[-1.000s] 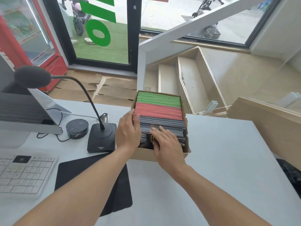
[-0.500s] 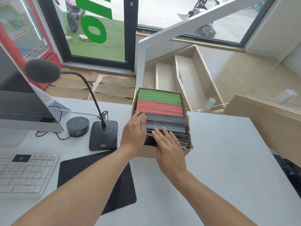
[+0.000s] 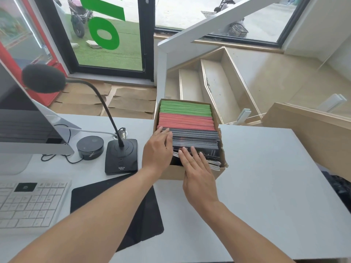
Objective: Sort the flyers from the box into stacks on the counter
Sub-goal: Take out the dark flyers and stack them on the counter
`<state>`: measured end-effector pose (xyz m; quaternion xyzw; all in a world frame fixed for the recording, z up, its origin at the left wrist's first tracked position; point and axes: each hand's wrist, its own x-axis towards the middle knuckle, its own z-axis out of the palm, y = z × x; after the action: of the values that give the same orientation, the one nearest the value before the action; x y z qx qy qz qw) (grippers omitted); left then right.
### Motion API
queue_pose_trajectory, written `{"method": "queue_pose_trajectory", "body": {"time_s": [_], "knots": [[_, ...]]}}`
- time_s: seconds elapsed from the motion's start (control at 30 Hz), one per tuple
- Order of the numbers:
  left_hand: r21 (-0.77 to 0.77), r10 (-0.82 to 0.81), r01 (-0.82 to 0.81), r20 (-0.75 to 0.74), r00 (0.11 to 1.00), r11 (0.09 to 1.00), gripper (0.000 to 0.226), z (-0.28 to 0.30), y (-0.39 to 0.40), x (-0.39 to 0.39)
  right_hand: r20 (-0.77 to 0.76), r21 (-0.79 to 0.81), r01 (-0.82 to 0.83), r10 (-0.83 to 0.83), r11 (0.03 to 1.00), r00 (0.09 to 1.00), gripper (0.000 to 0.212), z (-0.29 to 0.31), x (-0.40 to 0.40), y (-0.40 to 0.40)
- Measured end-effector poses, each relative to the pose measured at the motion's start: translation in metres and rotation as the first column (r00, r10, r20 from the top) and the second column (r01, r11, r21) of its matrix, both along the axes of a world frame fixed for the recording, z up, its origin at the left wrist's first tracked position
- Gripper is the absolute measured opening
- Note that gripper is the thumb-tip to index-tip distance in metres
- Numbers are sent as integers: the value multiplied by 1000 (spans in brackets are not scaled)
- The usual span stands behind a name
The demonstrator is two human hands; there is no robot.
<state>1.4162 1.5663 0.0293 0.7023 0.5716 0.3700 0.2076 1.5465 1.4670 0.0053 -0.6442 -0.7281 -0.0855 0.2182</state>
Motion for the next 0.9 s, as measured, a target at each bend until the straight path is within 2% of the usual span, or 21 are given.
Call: {"method": "queue_pose_trajectory", "body": {"time_s": [0.17,0.27,0.3,0.37,0.43,0.47,0.5,0.53,0.57,0.6,0.67,0.77,0.83,0.9], "knots": [[-40,8,-5,94,996,999,49,5,-13,-3,-48,16,-39,40,999,998,51,16,13,7],[-55,114,-104,225,968,993,53,12,-35,2,8,-97,-61,62,993,998,35,36,23,20],[-69,193,-180,304,933,981,52,16,-44,7,2,-147,-82,83,986,997,33,41,28,25],[-128,376,-360,472,797,924,52,26,-62,23,-82,-171,-133,120,976,989,35,53,41,25],[-172,484,-486,593,644,857,56,37,-80,38,-297,-71,-133,106,989,949,34,68,61,12],[-173,490,-510,638,594,843,60,41,-89,47,-461,-41,-133,99,990,882,32,77,75,4],[-161,476,-512,664,576,844,68,44,-96,56,-641,-20,-148,100,989,761,30,86,89,-4],[-148,454,-495,673,584,856,77,48,-103,66,-793,-5,-176,103,984,601,29,97,104,-13],[-133,416,-457,680,603,880,87,52,-108,79,-886,13,-201,105,979,452,27,106,119,-21],[-125,367,-397,692,622,909,96,59,-113,92,-932,31,-218,107,975,347,26,114,134,-27],[-142,262,-235,728,634,962,98,73,-120,120,-975,37,-248,89,968,205,21,121,165,-35],[-286,233,-24,725,648,958,57,83,-131,164,-997,-4,-309,21,951,77,13,115,207,-43],[-381,273,20,698,662,924,24,81,-139,195,-998,-31,-335,-8,942,69,11,104,232,-48],[-411,284,30,680,676,911,7,79,-142,220,-999,-40,-347,-28,937,39,12,94,254,-52]]}}
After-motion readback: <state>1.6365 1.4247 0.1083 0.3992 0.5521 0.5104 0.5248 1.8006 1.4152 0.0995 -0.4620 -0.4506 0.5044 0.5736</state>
